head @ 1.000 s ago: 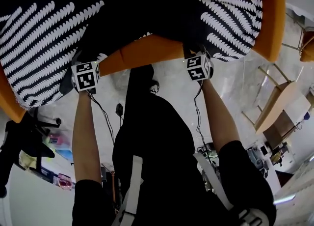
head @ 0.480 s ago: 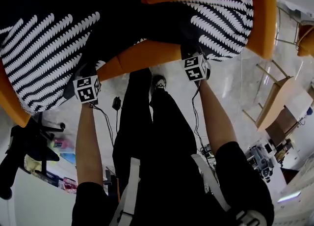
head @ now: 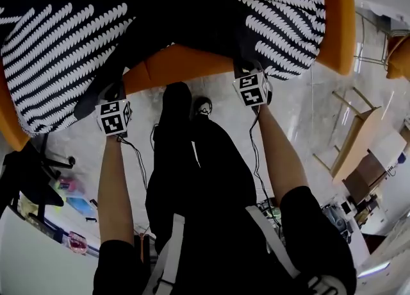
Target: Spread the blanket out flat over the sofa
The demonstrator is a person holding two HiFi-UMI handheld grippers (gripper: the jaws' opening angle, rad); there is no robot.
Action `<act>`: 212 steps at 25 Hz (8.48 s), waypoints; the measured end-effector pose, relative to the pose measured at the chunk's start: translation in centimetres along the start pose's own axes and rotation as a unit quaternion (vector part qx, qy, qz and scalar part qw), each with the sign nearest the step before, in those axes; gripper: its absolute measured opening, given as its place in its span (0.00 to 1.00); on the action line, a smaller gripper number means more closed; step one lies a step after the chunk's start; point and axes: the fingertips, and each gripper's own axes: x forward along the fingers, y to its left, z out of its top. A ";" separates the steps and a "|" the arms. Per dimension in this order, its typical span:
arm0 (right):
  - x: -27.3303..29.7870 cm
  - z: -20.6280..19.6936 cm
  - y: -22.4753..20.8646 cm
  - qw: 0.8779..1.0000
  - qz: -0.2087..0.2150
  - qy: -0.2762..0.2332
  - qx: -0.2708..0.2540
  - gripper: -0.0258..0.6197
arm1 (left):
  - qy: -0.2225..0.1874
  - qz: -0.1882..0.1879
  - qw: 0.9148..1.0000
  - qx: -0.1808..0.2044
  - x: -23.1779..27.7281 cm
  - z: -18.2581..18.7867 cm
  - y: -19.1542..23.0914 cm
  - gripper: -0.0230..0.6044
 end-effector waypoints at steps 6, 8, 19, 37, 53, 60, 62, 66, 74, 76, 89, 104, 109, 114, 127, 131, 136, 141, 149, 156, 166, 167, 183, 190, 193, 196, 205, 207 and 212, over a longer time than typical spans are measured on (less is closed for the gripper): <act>-1.0 -2.2 -0.5 1.000 0.000 -0.004 -0.003 0.09 | -0.005 0.000 1.000 -0.015 -1.1 -3.0 -2.0 0.09; -1.5 -3.1 -0.9 1.000 -0.004 -0.006 -0.006 0.09 | -0.006 0.000 1.000 -0.015 -1.2 -3.7 -2.7 0.09; -3.7 -7.3 -1.3 1.000 -0.012 -0.004 -0.007 0.09 | -0.004 0.009 1.000 -0.022 -2.4 -7.9 -5.3 0.09; -8.5 -15.8 -2.9 0.999 -0.029 0.034 0.017 0.09 | 0.012 0.013 1.000 -0.001 -4.7 -15.0 -7.6 0.09; -10.2 -22.0 -4.9 0.998 -0.056 0.032 0.009 0.08 | 0.011 0.044 0.998 0.048 -5.0 -15.8 -7.6 0.09; -9.4 -22.2 -4.3 0.997 -0.056 0.036 0.027 0.09 | 0.031 0.055 0.998 0.021 -4.5 -16.6 -7.3 0.10; -9.2 -21.5 -4.4 0.997 -0.050 0.018 0.058 0.14 | 0.043 0.050 0.998 0.004 -3.9 -16.6 -7.6 0.12; -9.1 -20.5 -4.5 0.991 -0.014 -0.027 0.131 0.56 | 0.048 0.008 0.999 0.004 -3.2 -15.7 -10.1 0.42; -10.9 -20.1 -7.4 0.980 -0.057 -0.049 0.182 0.50 | 0.000 -0.046 0.999 -0.013 -2.3 -9.6 -14.9 0.46; -11.3 -20.2 -7.9 0.977 -0.067 -0.051 0.195 0.49 | -0.008 -0.065 0.998 0.000 -1.5 -7.4 -16.6 0.46; -14.1 -19.6 -14.0 0.957 -0.092 -0.116 0.249 0.49 | -0.048 -0.156 0.982 0.091 -1.3 6.0 -32.4 0.46; -8.0 -20.0 -22.0 0.950 -0.035 -0.131 0.283 0.50 | -0.039 -0.133 0.986 0.094 -0.3 9.1 -45.8 0.46; -1.4 -20.2 -20.7 0.937 -0.037 -0.085 0.338 0.51 | -0.033 -0.117 0.988 0.099 0.4 8.0 -43.6 0.46; -0.9 -20.5 -21.9 0.959 -0.032 -0.061 0.275 0.09 | -0.034 -0.107 0.988 0.108 0.5 8.5 -43.8 0.46; -7.5 -32.1 -32.0 0.966 -0.101 -0.041 0.234 0.08 | -0.017 -0.123 0.985 0.121 2.4 9.7 -46.6 0.46; -5.8 -31.6 -33.1 0.972 -0.099 -0.014 0.212 0.08 | -0.017 -0.121 0.985 0.119 2.9 10.5 -46.9 0.46; -5.5 -31.9 -32.7 0.961 -0.121 -0.004 0.249 0.30 | -0.018 -0.116 0.987 0.108 2.4 10.6 -45.9 0.46; -8.7 -30.2 -30.9 0.951 -0.096 -0.044 0.290 0.51 | -0.043 -0.114 0.989 0.083 1.0 11.5 -45.2 0.46; -14.5 -20.0 -21.6 0.973 -0.021 -0.084 0.216 0.37 | -0.062 -0.096 0.993 0.005 -3.9 11.9 -43.0 0.46; -18.7 -10.3 -12.2 0.982 0.048 -0.109 0.147 0.29 | -0.054 -0.082 0.995 -0.036 -9.4 9.5 -39.5 0.46; -26.1 0.3 -5.0 0.984 0.080 -0.144 0.061 0.06 | -0.111 -0.092 0.986 -0.086 -18.4 11.6 -35.3 0.24; -27.0 1.6 -4.3 0.984 0.085 -0.151 0.053 0.05 | -0.115 -0.094 0.985 -0.084 -19.3 11.9 -35.0 0.18; -39.0 12.9 2.1 0.967 0.100 -0.233 -0.040 0.05 | -0.220 -0.089 0.971 -0.038 -31.8 19.3 -30.6 0.07; -47.4 18.5 -0.7 0.945 0.052 -0.321 -0.022 0.05 | -0.299 -0.089 0.950 -0.015 -38.3 24.7 -30.3 0.07; -51.6 20.9 -1.9 0.929 0.032 -0.369 -0.018 0.05 | -0.343 -0.089 0.935 -0.001 -41.6 28.2 -30.5 0.07; -55.4 22.7 -3.2 0.912 0.007 -0.410 -0.013 0.05 | -0.382 -0.096 0.919 -0.007 -44.3 31.2 -30.7 0.07; -64.4 25.7 -4.3 0.871 -0.029 -0.490 -0.023 0.05 | -0.490 -0.108 0.864 0.028 -55.1 36.4 -32.7 0.07; -66.1 26.1 -4.6 0.861 -0.037 -0.507 -0.025 0.05 | -0.509 -0.107 0.853 0.042 -57.1 36.9 -33.5 0.07; -70.0 26.9 -5.0 0.841 -0.051 -0.538 -0.031 0.05 | -0.542 -0.077 0.834 0.073 -60.5 37.7 -34.8 0.07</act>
